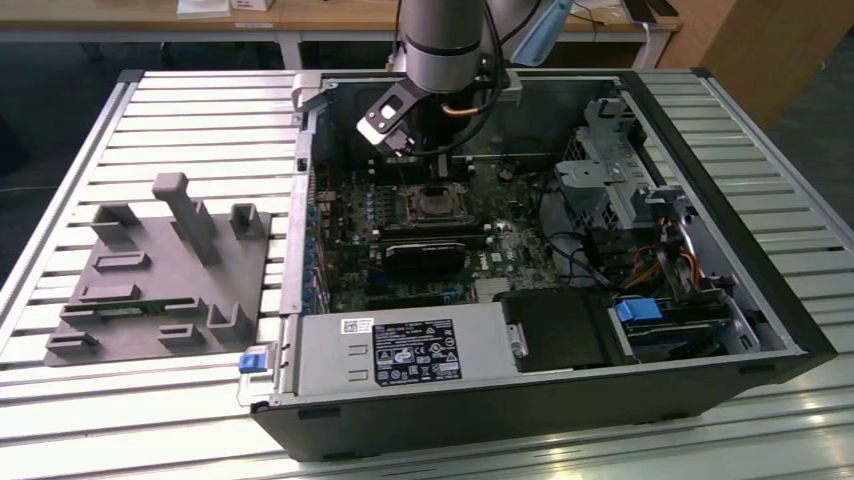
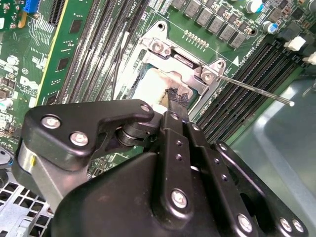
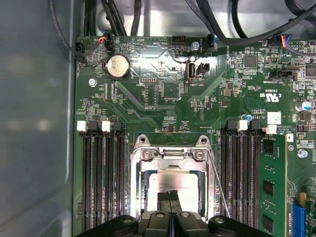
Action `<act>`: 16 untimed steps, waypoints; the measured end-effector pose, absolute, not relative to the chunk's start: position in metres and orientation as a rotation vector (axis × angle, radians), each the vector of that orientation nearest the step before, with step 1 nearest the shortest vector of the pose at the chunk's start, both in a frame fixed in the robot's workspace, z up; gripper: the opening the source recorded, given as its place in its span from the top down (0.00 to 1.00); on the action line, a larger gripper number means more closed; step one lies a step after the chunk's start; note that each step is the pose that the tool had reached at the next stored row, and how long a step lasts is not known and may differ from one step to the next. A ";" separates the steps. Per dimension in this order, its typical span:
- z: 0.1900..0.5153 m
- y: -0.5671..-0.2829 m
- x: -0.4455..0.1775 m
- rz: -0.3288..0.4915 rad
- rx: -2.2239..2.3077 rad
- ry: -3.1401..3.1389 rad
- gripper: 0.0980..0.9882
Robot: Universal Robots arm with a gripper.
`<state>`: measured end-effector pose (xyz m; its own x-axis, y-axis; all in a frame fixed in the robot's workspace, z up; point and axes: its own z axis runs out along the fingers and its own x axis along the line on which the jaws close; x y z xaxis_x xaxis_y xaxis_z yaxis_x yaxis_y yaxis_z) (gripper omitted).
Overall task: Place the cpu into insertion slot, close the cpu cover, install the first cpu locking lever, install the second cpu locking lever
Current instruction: 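Install the first cpu locking lever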
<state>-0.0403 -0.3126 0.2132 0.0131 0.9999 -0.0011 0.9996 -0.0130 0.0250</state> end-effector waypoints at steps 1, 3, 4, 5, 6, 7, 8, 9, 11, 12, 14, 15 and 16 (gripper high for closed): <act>0.214 -0.313 -0.040 0.026 2.223 2.194 0.99; 0.215 -0.313 -0.040 0.026 2.223 2.194 0.99; 0.216 -0.313 -0.040 0.026 2.223 2.194 0.99; 0.216 -0.313 -0.040 0.026 2.223 2.194 0.99; 0.217 -0.313 -0.040 0.026 2.223 2.194 0.99; 0.218 -0.313 -0.040 0.026 2.223 2.194 0.99; 0.218 -0.313 -0.040 0.026 2.223 2.194 0.99; 0.219 -0.313 -0.040 0.026 2.223 2.194 0.99; 0.220 -0.313 -0.040 0.026 2.223 2.194 0.99; 0.221 -0.313 -0.040 0.026 2.223 2.194 0.99; 0.222 -0.313 -0.040 0.026 2.223 2.194 0.99; 0.223 -0.313 -0.040 0.026 2.223 2.194 0.99; 0.223 -0.313 -0.040 0.026 2.223 2.194 0.99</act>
<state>-0.0403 -0.3126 0.2235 0.0131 0.9999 -0.0012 0.9996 -0.0130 0.0249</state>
